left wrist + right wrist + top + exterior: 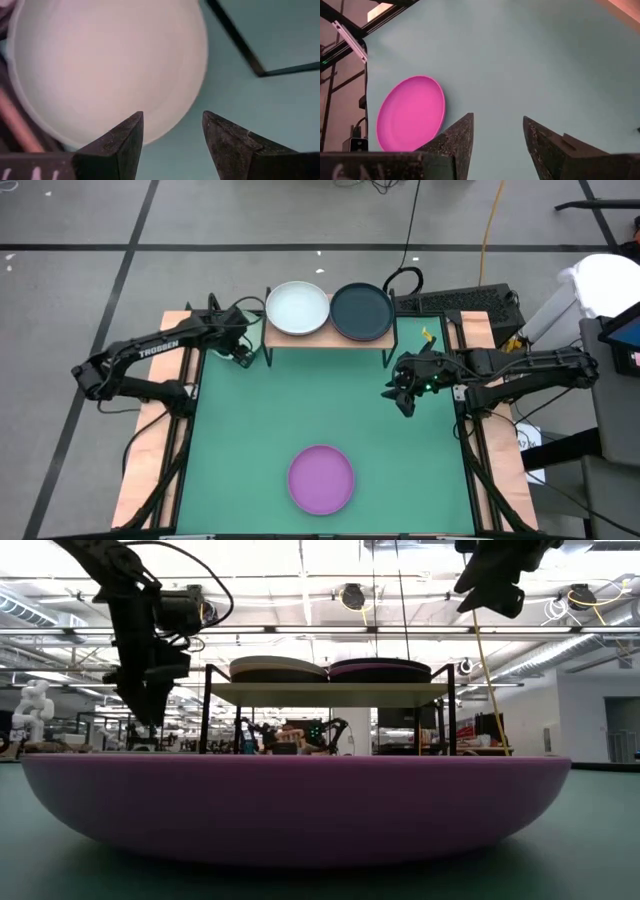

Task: Place and stack plates onto a shelf
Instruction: Stack the light green plate on top of the white plate on the shelf

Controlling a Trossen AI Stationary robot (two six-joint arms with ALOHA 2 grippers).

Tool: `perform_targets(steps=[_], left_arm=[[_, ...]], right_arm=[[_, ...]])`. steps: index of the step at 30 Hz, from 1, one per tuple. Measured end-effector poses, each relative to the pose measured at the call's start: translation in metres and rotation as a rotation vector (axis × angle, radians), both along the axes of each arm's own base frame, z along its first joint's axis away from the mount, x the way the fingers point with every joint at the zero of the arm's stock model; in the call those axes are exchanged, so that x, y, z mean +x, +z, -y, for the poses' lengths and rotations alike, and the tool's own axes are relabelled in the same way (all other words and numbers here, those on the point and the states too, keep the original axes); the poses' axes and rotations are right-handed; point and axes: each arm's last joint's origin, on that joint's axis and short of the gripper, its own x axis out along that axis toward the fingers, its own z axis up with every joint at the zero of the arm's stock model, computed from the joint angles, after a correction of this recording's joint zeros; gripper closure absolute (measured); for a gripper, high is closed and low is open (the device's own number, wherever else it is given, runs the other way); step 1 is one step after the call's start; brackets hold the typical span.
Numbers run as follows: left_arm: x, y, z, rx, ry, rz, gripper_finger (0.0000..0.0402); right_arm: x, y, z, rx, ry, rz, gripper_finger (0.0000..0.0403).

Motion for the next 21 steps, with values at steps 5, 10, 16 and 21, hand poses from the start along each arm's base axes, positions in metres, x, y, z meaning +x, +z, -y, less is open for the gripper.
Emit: perform_targets(steps=[5,10,16,21], left_arm=[[0.002,-0.006,-0.002,0.002,-0.017,0.031,0.0192],[0.003,-0.013,-0.004,0.038,0.007,0.022,0.0192],[0.004,-0.032,-0.006,0.015,0.037,-0.007,0.0192],[0.006,-0.040,-0.007,0.024,0.027,-0.001,0.0192]], right_arm=[[0.000,0.000,0.000,0.030,-0.024,0.000,0.0248],[0.000,0.000,-0.001,0.067,-0.032,-0.001,0.0248],[0.000,0.000,-0.001,0.097,-0.058,-0.001,0.0248],[0.000,0.000,-0.001,0.113,-0.073,0.002,0.0248]])
